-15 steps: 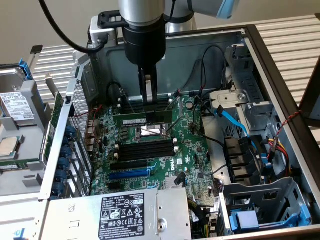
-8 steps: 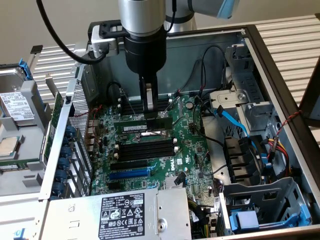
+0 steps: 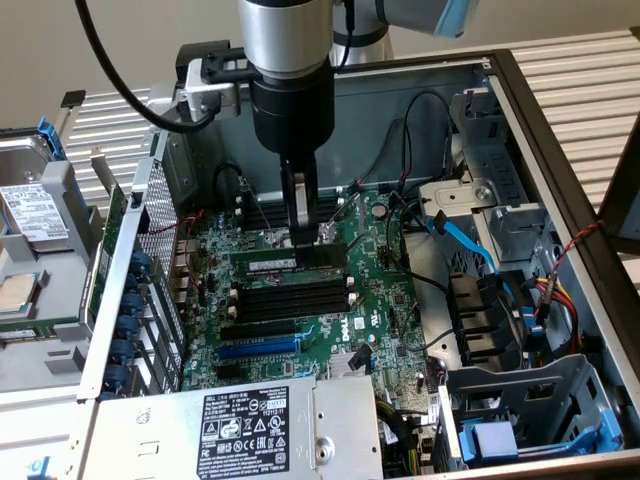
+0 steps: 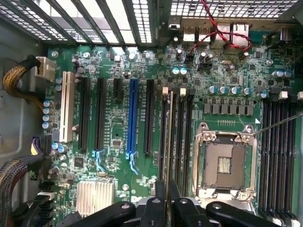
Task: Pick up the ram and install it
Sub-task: 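Insert the ram into the slot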
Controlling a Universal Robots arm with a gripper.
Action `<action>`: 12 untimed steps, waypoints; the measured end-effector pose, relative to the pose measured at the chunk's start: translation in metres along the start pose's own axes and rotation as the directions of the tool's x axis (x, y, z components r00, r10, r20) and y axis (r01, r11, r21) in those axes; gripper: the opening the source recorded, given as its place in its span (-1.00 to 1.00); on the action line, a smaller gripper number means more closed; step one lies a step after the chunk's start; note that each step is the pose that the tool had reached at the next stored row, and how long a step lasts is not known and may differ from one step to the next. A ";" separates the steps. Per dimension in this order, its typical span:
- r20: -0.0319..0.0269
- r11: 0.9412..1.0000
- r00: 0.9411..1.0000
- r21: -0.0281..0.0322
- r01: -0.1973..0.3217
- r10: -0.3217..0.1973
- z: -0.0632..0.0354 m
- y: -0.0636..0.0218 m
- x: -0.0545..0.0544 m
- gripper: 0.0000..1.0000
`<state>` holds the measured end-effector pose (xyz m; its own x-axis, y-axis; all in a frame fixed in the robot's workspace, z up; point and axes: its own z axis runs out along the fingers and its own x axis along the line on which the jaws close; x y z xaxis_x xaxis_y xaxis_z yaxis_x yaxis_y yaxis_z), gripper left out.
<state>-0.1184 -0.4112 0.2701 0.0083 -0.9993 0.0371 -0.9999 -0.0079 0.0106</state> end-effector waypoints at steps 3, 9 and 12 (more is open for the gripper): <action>0.000 1.000 1.000 0.000 0.000 0.000 0.0024 -0.0013 0.000 -0.73; 0.000 1.000 1.000 0.001 0.000 0.000 0.0082 -0.0014 0.000 -0.73; 0.000 1.000 1.000 0.001 0.000 0.000 0.0110 -0.0014 0.000 -0.73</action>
<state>-0.1172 -0.4119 0.2591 0.0083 -0.9993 0.0372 -0.9999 -0.0079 0.0100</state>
